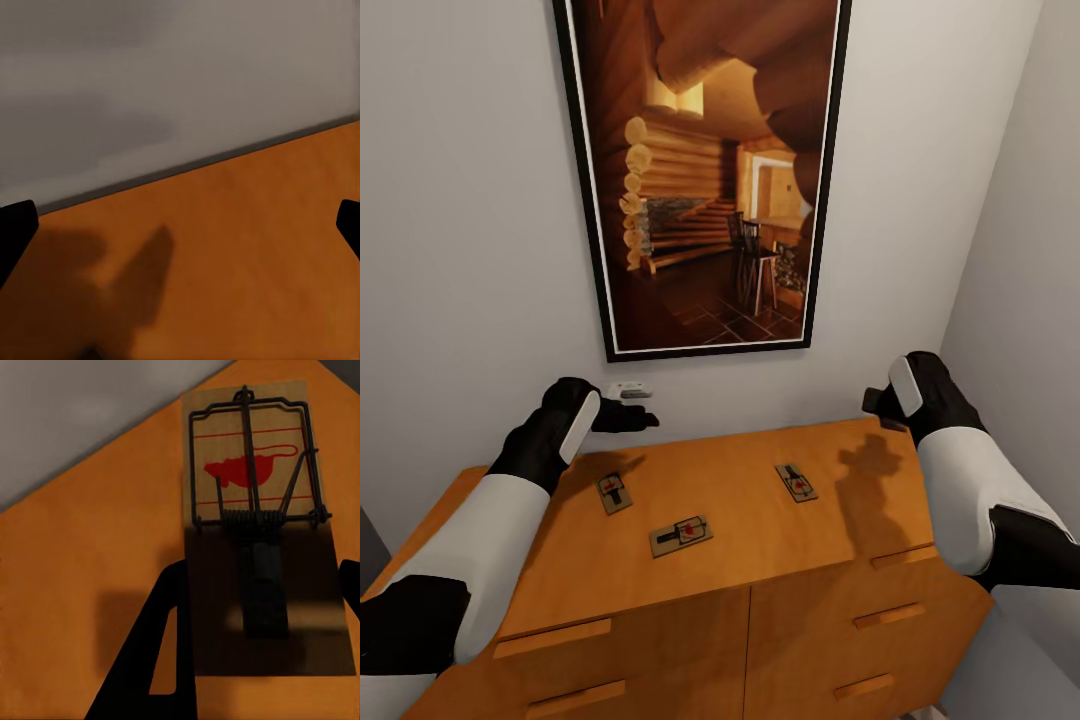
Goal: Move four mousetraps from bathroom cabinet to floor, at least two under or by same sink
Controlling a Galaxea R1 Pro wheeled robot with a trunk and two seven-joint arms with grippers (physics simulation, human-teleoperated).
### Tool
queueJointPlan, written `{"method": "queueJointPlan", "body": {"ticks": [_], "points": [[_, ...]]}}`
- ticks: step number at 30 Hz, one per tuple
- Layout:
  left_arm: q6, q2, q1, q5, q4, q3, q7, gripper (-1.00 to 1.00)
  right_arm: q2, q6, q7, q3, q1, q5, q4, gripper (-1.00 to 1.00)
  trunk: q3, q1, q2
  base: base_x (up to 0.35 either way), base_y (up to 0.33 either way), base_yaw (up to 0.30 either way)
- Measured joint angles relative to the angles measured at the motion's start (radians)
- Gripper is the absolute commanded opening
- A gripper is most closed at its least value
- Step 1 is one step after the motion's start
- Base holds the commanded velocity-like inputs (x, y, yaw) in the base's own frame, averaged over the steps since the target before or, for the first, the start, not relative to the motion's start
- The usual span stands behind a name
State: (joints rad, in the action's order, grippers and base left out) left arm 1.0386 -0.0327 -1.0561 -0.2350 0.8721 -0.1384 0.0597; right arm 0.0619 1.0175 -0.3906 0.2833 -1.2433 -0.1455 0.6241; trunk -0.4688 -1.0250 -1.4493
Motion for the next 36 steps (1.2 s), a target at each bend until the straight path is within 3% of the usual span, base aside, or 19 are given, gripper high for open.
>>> {"method": "queueJointPlan", "body": {"ticks": [13, 29, 33, 36], "points": [[0.000, 0.000, 0.000, -0.001, 0.000, 0.000, 0.000, 1.00, 0.008, 0.001, 0.063, -0.005, 0.000, 0.002, 0.001, -1.00, 0.000, 0.000, 0.000, 0.000, 0.000, 0.000], [0.004, 0.000, 0.000, -0.010, -0.009, 0.008, -0.006, 1.00, 0.007, -0.001, 0.071, -0.006, 0.000, 0.009, 0.001, -1.00, 0.000, 0.000, 0.000, 0.000, 0.000, 0.000], [0.004, 0.015, 0.000, -0.010, -0.031, 0.011, -0.029, 1.00, 0.007, -0.001, 0.071, -0.006, 0.000, 0.010, 0.000, -1.00, 0.000, 0.000, 0.000, 0.000, 0.000, 0.000], [0.004, 0.054, 0.000, -0.005, -0.057, 0.014, -0.095, 1.00, 0.008, -0.001, 0.070, -0.006, 0.000, 0.012, 0.000, -1.00, 0.000, 0.000, 0.000, 0.000, 0.000, 0.000]]}}
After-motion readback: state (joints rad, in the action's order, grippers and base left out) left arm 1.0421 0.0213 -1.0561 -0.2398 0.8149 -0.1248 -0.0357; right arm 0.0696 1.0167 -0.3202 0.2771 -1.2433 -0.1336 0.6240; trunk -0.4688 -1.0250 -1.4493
